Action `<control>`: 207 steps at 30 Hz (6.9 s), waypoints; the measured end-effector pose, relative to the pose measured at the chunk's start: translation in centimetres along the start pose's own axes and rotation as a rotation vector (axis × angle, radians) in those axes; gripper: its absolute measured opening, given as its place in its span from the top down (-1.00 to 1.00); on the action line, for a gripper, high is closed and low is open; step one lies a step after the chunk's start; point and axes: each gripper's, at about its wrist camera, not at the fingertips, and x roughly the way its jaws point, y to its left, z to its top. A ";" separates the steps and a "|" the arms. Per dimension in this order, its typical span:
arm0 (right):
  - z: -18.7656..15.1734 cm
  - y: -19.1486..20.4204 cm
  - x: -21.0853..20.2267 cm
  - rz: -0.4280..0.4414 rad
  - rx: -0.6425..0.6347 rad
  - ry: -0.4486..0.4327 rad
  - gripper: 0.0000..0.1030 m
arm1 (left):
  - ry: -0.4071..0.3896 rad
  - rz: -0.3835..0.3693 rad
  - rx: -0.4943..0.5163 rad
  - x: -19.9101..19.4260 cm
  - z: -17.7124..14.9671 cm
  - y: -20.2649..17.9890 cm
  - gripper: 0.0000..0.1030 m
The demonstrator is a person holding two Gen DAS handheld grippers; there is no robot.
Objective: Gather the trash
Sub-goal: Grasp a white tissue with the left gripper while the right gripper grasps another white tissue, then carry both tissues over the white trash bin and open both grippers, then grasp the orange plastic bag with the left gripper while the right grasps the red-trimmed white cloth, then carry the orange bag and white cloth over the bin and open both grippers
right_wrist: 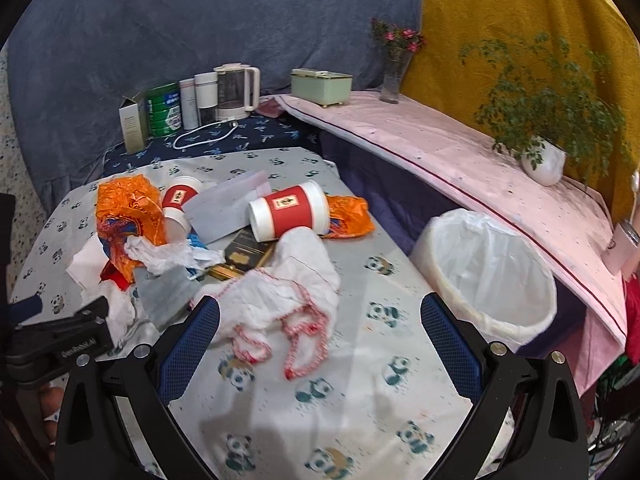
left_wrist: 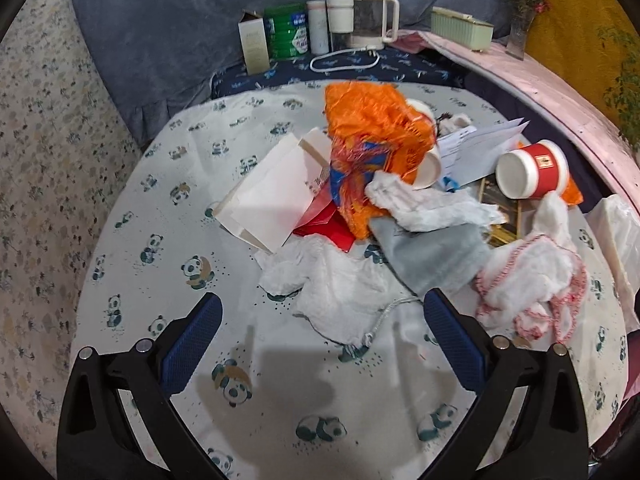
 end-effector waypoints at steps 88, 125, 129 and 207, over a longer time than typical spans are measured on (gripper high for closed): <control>5.8 -21.9 5.0 -0.202 0.257 -0.086 0.94 | -0.130 -0.464 0.428 -7.3 4.8 -31.6 0.80; 4.4 -13.1 4.8 -0.101 0.161 -0.079 -0.20 | -0.122 -0.322 0.282 -2.8 5.8 -22.4 -0.26; 3.6 -8.8 5.7 -0.032 0.122 -0.042 -0.22 | -0.103 -0.256 0.237 -1.4 5.9 -18.2 -0.42; 5.3 -26.7 5.9 -0.321 0.257 -0.121 0.57 | -0.055 -0.513 0.437 -3.5 5.0 -39.2 0.41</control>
